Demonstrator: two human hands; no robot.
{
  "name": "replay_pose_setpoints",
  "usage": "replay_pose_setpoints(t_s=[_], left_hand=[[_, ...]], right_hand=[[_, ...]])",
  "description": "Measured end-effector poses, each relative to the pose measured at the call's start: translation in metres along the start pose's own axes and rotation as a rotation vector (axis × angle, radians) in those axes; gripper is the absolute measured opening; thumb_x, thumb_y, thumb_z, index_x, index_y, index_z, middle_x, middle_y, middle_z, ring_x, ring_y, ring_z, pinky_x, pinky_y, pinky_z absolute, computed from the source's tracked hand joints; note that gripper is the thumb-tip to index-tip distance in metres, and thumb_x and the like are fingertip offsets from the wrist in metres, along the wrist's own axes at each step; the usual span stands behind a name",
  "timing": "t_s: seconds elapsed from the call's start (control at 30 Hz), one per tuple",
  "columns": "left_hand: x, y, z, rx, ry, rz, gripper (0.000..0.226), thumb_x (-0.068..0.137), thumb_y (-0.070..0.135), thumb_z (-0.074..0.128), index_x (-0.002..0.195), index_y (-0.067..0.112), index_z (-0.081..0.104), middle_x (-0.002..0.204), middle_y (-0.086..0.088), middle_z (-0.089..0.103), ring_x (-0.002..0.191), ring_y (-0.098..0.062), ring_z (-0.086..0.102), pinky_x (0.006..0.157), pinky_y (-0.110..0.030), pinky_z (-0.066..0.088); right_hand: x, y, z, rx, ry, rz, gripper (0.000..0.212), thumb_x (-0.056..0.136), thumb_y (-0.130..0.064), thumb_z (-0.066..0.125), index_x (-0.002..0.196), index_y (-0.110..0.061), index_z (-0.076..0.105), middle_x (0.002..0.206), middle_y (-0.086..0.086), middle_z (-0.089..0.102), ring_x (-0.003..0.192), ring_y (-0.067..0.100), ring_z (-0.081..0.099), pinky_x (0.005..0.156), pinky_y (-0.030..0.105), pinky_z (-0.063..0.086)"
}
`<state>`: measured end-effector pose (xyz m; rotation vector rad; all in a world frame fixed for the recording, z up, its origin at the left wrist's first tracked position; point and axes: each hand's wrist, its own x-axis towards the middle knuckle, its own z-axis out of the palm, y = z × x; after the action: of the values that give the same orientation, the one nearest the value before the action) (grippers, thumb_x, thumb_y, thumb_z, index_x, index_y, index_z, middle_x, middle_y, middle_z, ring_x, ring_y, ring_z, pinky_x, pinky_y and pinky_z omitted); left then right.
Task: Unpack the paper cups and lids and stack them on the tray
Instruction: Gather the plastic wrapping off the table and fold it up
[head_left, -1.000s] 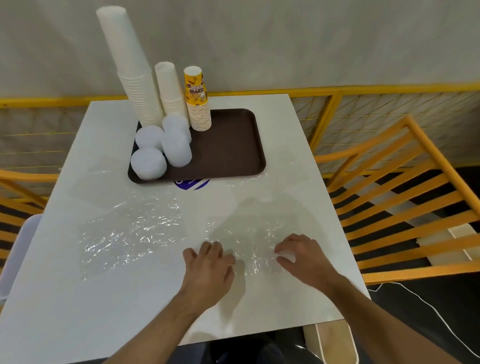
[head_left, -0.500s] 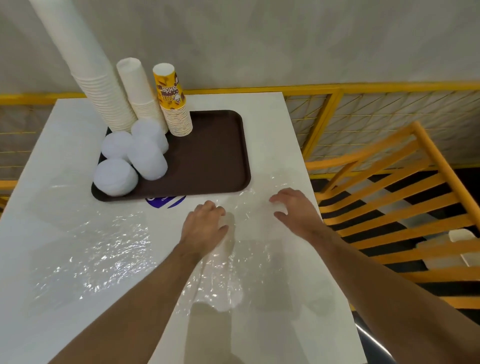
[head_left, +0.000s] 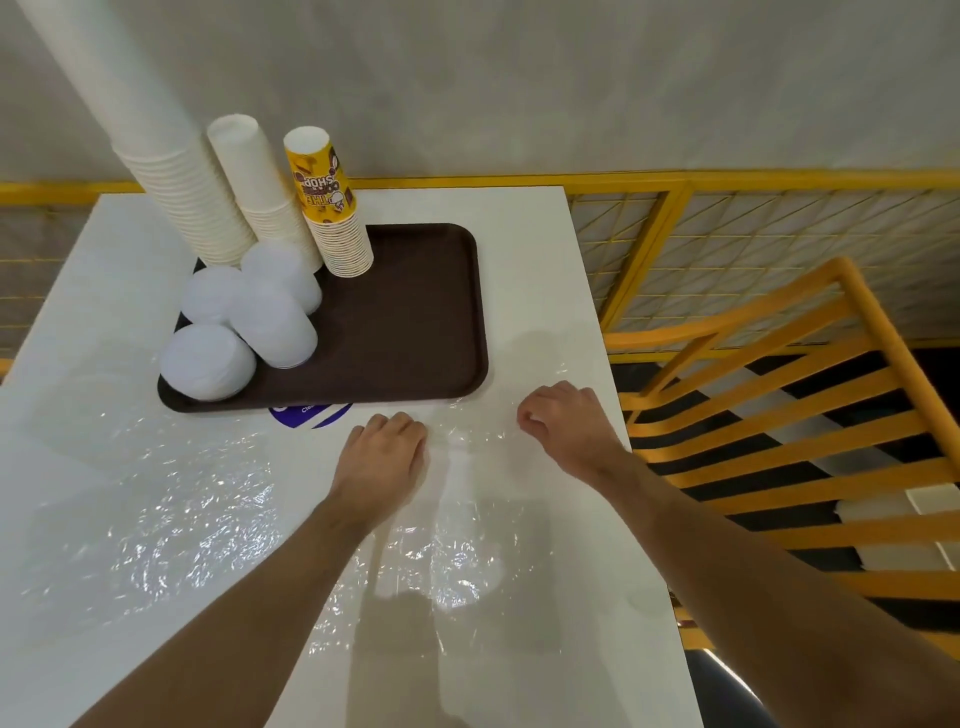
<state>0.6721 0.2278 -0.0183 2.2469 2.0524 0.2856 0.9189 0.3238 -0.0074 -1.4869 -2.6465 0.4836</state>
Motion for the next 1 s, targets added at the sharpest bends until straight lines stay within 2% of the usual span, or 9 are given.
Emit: replay_pose_setpoints(t_s=[0.07, 0.17, 0.23, 0.33, 0.4, 0.53, 0.73, 0.9, 1.0], left_hand=[[-0.006, -0.003, -0.006, 0.006, 0.021, 0.028, 0.027, 0.092, 0.023, 0.042, 0.087, 0.014, 0.067, 0.083, -0.001, 0.066, 0.070, -0.025, 0.060, 0.060, -0.033, 0.044], [-0.023, -0.012, -0.015, 0.015, 0.045, 0.047, 0.012, 0.091, 0.017, 0.054, 0.089, 0.016, 0.066, 0.084, 0.001, 0.065, 0.073, -0.023, 0.059, 0.063, -0.034, 0.043], [-0.042, -0.018, -0.021, 0.019, 0.063, 0.051, 0.021, 0.091, 0.022, 0.046, 0.088, 0.018, 0.066, 0.085, 0.003, 0.064, 0.074, -0.023, 0.059, 0.065, -0.036, 0.045], [-0.078, -0.026, -0.026, 0.012, 0.067, 0.078, 0.028, 0.088, 0.025, 0.041, 0.090, 0.020, 0.068, 0.089, 0.006, 0.064, 0.078, -0.022, 0.061, 0.070, -0.036, 0.045], [-0.104, -0.031, -0.028, 0.004, 0.065, 0.092, 0.031, 0.086, 0.024, 0.041, 0.093, 0.021, 0.071, 0.093, 0.006, 0.066, 0.083, -0.022, 0.063, 0.076, -0.035, 0.039], [-0.152, -0.035, -0.033, -0.034, 0.066, 0.110, 0.032, 0.087, 0.026, 0.041, 0.095, 0.023, 0.072, 0.097, 0.005, 0.066, 0.089, -0.022, 0.062, 0.076, -0.035, 0.032], [-0.182, -0.024, -0.034, -0.079, 0.068, 0.003, 0.035, 0.096, 0.036, 0.037, 0.108, 0.027, 0.069, 0.106, 0.006, 0.061, 0.100, -0.020, 0.057, 0.080, -0.037, 0.034], [-0.187, -0.018, -0.030, -0.034, 0.079, -0.044, 0.033, 0.094, 0.038, 0.040, 0.088, 0.027, 0.070, 0.104, 0.005, 0.059, 0.098, -0.019, 0.057, 0.077, -0.037, 0.029], [-0.186, -0.017, -0.026, -0.039, 0.057, -0.052, 0.029, 0.089, 0.037, 0.041, 0.089, 0.026, 0.067, 0.107, 0.005, 0.056, 0.100, -0.019, 0.057, 0.077, -0.036, 0.028]], right_hand=[[-0.005, -0.001, -0.002, 0.010, -0.022, -0.052, 0.016, 0.103, -0.021, 0.052, 0.109, -0.019, 0.068, 0.108, -0.001, 0.070, 0.099, 0.018, 0.057, 0.090, 0.031, 0.038], [-0.021, -0.011, -0.005, 0.071, -0.022, -0.094, 0.014, 0.102, -0.021, 0.055, 0.107, -0.018, 0.067, 0.100, 0.000, 0.071, 0.087, 0.017, 0.059, 0.085, 0.031, 0.046], [-0.035, -0.022, -0.006, 0.129, -0.018, -0.100, 0.013, 0.101, -0.023, 0.059, 0.106, -0.017, 0.069, 0.098, -0.001, 0.072, 0.084, 0.015, 0.060, 0.081, 0.029, 0.049], [-0.063, -0.044, -0.002, 0.190, -0.037, -0.101, 0.013, 0.099, -0.025, 0.063, 0.105, -0.019, 0.071, 0.097, -0.004, 0.073, 0.085, 0.012, 0.062, 0.081, 0.027, 0.051], [-0.083, -0.060, 0.004, 0.214, -0.044, -0.100, 0.012, 0.098, -0.026, 0.064, 0.105, -0.020, 0.072, 0.096, -0.006, 0.072, 0.086, 0.011, 0.062, 0.081, 0.027, 0.052], [-0.124, -0.087, 0.021, 0.237, -0.065, -0.071, 0.009, 0.098, -0.025, 0.063, 0.101, -0.024, 0.072, 0.092, -0.010, 0.070, 0.084, 0.008, 0.059, 0.080, 0.024, 0.050], [-0.163, -0.108, 0.044, 0.263, -0.091, -0.012, 0.009, 0.097, -0.023, 0.063, 0.096, -0.022, 0.071, 0.090, -0.007, 0.068, 0.085, 0.011, 0.058, 0.079, 0.025, 0.049], [-0.174, -0.112, 0.049, 0.249, -0.074, -0.027, 0.009, 0.095, -0.020, 0.065, 0.096, -0.020, 0.073, 0.091, -0.005, 0.070, 0.086, 0.015, 0.058, 0.080, 0.027, 0.047], [-0.177, -0.107, 0.053, 0.232, -0.058, -0.050, 0.007, 0.093, -0.020, 0.067, 0.091, -0.022, 0.074, 0.091, -0.007, 0.071, 0.082, 0.016, 0.058, 0.077, 0.028, 0.045]])
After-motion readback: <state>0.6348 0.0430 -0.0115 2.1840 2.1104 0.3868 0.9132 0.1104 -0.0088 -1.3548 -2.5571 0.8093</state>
